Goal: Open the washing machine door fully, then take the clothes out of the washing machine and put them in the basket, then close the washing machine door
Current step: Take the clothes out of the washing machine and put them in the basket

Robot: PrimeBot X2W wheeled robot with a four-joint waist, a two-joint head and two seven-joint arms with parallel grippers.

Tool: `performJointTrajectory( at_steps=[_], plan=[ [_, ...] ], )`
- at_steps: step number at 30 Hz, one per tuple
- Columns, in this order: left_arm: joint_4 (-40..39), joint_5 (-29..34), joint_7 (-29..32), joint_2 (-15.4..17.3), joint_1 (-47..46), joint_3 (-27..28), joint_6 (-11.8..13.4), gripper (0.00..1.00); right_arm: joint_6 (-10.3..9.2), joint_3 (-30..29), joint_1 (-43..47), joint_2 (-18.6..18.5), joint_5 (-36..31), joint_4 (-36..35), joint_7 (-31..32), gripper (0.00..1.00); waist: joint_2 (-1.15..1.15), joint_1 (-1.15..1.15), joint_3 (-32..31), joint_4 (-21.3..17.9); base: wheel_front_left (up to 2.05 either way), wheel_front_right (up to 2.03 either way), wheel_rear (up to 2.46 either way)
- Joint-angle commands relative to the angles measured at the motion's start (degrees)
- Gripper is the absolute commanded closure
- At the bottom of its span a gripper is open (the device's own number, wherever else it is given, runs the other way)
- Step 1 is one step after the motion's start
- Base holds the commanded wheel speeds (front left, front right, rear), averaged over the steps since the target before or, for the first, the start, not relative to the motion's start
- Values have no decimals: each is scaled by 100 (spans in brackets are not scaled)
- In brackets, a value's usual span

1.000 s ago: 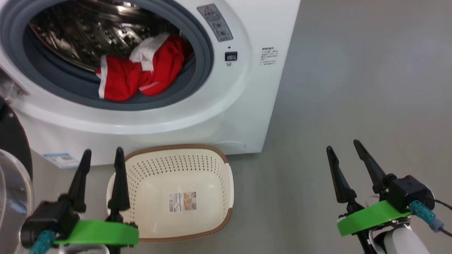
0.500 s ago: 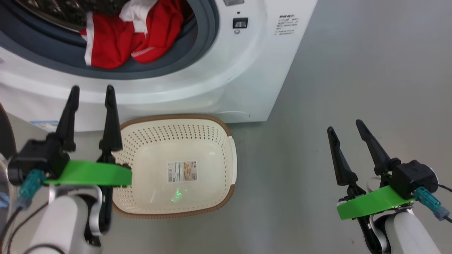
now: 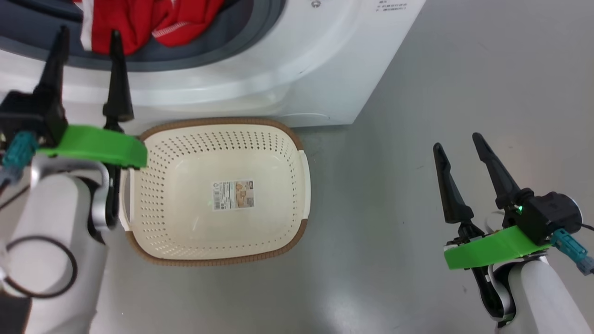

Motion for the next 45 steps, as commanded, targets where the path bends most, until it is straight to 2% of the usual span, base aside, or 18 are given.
performJointTrajectory(
  at_steps=[1, 6, 21, 26, 36, 45],
  plan=[
    [2, 89, 1, 281, -198, 141, 24, 0, 36, 100, -73, 3, -75, -157, -37, 0, 0, 0, 148, -45, 0, 0, 0],
    [516, 254, 82, 431, -745, 44, 24, 0, 36, 96, -148, 3, -66, -188, -37, 0, 0, 0, 292, -99, 0, 0, 0],
    [2180, 524, 391, 437, -2144, -346, -53, 0, 36, 73, -273, 3, -50, -263, -37, 0, 0, 0, 638, -156, 0, 0, 0],
    [2742, 674, 614, 527, -2535, -516, -80, 0, 36, 92, -311, 3, 0, -295, -37, 0, 0, 0, 724, -233, 0, 0, 0],
    [3716, 815, 824, 599, -3046, -743, -97, 0, 36, 136, -374, 3, 86, -395, -37, 0, 0, 0, 885, -388, 0, 0, 0],
    [4316, 918, 922, 651, -3297, -913, 34, 0, 36, 183, -368, 3, 145, -436, -37, 0, 0, 0, 931, -461, 0, 0, 0]
  ],
)
